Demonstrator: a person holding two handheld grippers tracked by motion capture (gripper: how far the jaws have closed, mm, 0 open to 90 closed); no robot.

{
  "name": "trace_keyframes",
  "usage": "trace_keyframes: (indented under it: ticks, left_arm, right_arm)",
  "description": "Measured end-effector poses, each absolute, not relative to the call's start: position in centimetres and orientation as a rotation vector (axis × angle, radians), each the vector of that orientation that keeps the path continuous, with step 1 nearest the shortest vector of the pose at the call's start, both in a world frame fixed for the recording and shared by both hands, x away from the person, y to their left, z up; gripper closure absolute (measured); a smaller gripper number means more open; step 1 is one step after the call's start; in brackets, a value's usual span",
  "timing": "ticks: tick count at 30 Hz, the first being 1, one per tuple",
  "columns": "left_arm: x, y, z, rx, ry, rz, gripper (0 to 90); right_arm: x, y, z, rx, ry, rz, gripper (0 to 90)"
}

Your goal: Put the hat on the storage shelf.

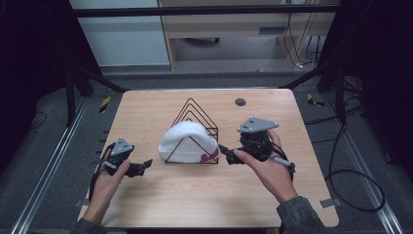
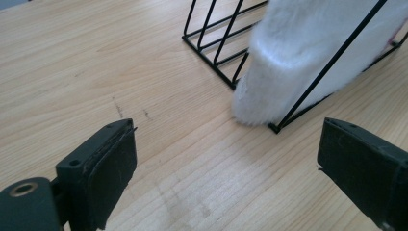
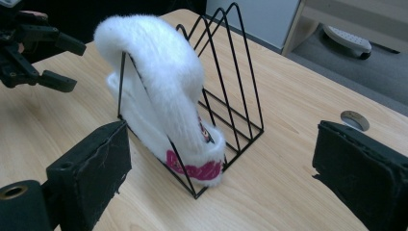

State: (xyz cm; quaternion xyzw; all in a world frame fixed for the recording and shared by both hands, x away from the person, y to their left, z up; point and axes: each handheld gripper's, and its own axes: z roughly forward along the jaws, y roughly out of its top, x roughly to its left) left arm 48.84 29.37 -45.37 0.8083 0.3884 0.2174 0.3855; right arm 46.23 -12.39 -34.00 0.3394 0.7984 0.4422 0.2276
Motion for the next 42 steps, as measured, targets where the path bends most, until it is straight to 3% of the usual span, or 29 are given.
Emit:
trace_keyframes:
  ticks: [11, 26, 42]
  left_arm:
    - [49.1, 29.1, -46.8, 2.129, 0.996, 0.568, 6.0]
    - [49.5, 29.3, -48.5, 2.141, 1.027, 0.526, 5.1]
    - [49.9, 29.0, -49.6, 2.158, 1.036, 0.465, 4.6]
  right_arm:
    - [43.4, -17.2, -36.1, 0.989, 2.133, 1.152, 9.9]
    - [44.3, -22.2, -41.2, 1.153, 2.086, 1.101, 11.8]
    - [46.5, -22.7, -46.2, 1.294, 2.120, 1.053, 11.8]
